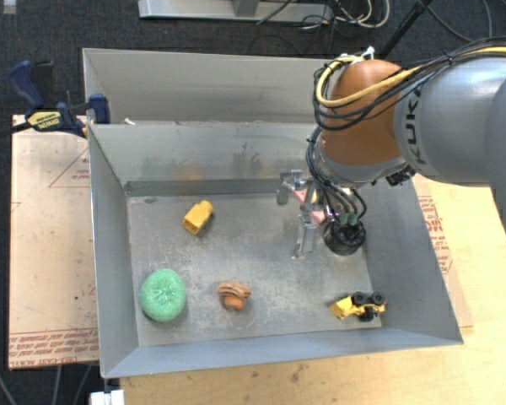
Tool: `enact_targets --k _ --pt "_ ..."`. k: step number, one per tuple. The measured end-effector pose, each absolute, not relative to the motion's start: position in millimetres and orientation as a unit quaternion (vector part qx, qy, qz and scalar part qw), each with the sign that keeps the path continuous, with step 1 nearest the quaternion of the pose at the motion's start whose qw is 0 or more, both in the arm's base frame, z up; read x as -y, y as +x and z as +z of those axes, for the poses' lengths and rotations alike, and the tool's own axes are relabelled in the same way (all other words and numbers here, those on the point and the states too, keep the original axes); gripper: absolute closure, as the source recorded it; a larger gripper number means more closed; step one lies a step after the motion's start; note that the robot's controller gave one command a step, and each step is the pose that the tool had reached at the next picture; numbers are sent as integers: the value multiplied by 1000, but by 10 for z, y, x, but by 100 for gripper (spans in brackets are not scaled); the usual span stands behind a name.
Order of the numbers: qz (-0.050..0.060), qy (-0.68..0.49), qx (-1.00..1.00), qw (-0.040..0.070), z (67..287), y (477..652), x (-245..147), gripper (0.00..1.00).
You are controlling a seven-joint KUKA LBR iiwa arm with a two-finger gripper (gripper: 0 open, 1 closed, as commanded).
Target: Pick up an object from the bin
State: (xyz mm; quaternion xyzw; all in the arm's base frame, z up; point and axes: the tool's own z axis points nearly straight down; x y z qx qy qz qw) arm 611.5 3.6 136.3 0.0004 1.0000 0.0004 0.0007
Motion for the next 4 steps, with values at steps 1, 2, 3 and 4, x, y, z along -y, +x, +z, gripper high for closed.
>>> enact_targets --k 1,2,3,4 --pt "0 0 -1000 1 1363 6115 -36 0" --pt "0 -25 -1000 4 1049 6358 178 0" --pt "0 -25 -1000 0 898 6396 156 0" --pt "1 -74 -997 2 812 6437 416 0"
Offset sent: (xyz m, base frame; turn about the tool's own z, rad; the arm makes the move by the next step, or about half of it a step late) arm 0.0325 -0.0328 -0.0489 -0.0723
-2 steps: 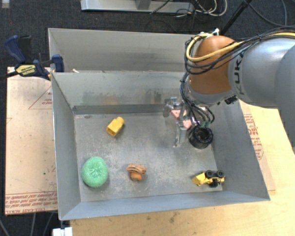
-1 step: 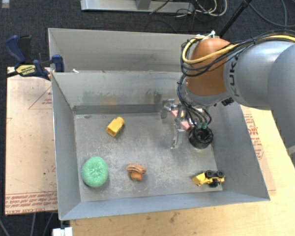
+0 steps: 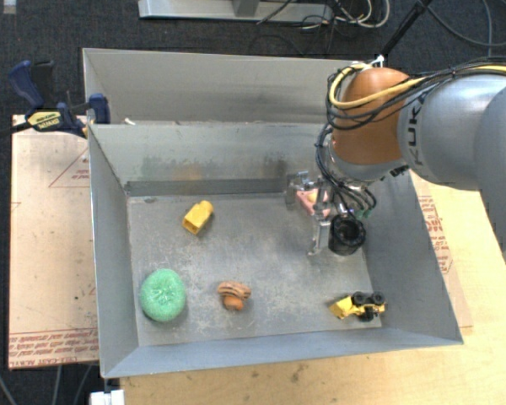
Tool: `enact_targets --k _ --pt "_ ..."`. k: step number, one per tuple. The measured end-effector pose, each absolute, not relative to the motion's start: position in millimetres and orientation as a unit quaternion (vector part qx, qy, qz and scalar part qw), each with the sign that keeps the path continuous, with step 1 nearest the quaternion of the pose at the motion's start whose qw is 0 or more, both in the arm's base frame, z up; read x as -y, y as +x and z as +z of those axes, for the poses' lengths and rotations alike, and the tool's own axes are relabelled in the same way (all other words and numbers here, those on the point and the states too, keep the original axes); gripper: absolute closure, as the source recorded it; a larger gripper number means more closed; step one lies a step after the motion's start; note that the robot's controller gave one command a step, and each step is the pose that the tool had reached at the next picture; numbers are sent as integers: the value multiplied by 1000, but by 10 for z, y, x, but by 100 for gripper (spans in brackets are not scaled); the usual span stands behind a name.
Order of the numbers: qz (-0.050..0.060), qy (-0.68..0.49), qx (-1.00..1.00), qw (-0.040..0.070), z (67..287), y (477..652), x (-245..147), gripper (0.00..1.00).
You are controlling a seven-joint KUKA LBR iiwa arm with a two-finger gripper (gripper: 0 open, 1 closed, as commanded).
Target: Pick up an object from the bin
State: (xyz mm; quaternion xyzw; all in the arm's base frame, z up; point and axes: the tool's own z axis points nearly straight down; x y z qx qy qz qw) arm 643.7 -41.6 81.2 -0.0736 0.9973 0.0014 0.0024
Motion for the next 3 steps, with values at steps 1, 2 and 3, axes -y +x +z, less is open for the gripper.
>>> enact_targets --k 1,2,3 --pt "1 -87 -996 2 794 6425 551 0" --pt "0 -114 -993 0 798 6183 837 0" --pt "0 -149 -989 1 734 6086 795 0"
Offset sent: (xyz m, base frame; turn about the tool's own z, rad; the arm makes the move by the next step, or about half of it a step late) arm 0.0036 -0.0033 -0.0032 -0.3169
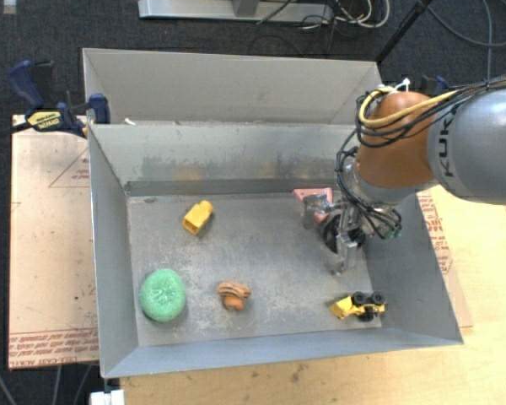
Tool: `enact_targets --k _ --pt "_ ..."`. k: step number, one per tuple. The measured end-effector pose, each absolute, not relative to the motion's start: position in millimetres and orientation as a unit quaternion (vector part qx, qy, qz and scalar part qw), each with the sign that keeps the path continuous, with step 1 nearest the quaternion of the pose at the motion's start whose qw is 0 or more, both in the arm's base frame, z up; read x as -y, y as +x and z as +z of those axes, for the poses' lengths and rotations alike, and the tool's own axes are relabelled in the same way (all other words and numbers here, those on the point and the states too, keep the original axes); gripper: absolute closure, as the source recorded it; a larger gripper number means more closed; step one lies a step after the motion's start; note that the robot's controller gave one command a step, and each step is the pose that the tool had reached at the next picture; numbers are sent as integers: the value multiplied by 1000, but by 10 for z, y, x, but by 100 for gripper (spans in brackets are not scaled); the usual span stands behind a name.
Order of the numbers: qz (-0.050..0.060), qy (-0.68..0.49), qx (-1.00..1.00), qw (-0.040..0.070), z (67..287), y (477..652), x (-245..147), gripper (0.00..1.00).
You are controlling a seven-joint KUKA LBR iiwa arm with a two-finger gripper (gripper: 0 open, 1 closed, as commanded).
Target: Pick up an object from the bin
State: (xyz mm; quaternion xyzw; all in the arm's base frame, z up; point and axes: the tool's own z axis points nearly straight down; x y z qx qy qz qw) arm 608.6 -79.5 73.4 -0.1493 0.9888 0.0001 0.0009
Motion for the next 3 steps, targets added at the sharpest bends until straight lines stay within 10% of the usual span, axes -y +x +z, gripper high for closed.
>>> enact_targets --k 2,3 --pt "0 -158 -987 2 848 6047 1333 0" --pt "-3 -136 -991 3 756 6187 1075 100"
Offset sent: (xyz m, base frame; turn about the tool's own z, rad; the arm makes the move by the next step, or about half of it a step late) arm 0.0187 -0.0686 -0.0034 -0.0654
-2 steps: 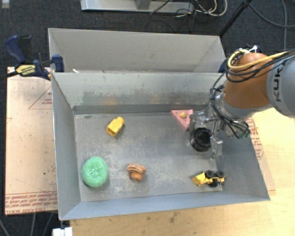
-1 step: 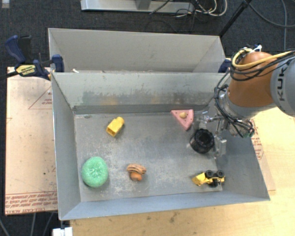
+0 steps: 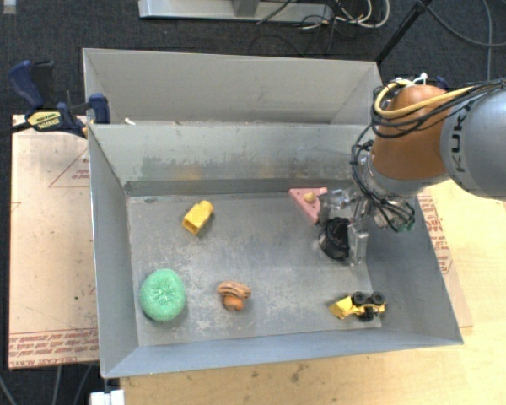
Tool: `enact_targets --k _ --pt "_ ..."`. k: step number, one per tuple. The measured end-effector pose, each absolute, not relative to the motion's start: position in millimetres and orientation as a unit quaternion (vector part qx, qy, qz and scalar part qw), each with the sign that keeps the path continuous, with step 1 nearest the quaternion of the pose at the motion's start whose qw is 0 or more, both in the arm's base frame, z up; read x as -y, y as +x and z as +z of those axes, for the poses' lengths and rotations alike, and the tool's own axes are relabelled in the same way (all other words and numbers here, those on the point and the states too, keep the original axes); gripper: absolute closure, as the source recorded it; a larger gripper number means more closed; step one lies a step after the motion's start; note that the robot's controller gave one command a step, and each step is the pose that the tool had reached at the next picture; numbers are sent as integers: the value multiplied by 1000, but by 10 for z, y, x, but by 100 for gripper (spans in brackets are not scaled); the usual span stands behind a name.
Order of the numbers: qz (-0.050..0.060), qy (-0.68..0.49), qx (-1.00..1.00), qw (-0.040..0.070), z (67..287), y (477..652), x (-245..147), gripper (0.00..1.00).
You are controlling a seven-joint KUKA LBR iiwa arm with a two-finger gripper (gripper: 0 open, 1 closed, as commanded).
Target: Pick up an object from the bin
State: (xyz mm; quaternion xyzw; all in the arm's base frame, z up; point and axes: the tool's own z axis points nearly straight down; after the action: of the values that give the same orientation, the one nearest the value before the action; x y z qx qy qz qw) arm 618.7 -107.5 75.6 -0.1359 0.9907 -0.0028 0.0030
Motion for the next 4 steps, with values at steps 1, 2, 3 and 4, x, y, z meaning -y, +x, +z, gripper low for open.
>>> enact_targets --k 1,2,3,4 --pt "-3 -136 -991 3 756 6187 1076 100" --pt "0 -138 -990 1 1033 6446 1092 100" --pt "0 -152 -988 1 1706 6016 1353 100" --pt "0 -152 -988 1 1706 6016 1352 100"
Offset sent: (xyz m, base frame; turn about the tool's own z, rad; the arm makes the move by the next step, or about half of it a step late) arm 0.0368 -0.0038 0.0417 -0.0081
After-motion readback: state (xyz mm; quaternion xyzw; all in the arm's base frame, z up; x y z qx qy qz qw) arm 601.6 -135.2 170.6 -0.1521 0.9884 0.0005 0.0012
